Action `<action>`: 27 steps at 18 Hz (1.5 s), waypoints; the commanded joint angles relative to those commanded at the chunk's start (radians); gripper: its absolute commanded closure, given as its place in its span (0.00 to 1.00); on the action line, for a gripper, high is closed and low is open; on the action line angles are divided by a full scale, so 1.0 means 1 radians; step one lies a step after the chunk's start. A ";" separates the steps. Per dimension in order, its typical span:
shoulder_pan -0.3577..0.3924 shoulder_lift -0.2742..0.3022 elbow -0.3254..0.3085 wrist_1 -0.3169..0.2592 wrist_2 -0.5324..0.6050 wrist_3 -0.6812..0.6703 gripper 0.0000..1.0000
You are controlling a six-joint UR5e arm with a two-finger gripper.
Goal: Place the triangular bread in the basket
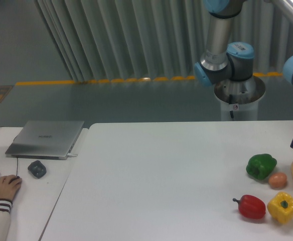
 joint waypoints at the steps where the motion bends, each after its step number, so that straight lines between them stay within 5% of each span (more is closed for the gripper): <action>1: 0.000 -0.008 0.006 0.000 0.000 -0.002 0.00; 27: 0.002 -0.077 0.012 -0.003 0.005 -0.006 0.00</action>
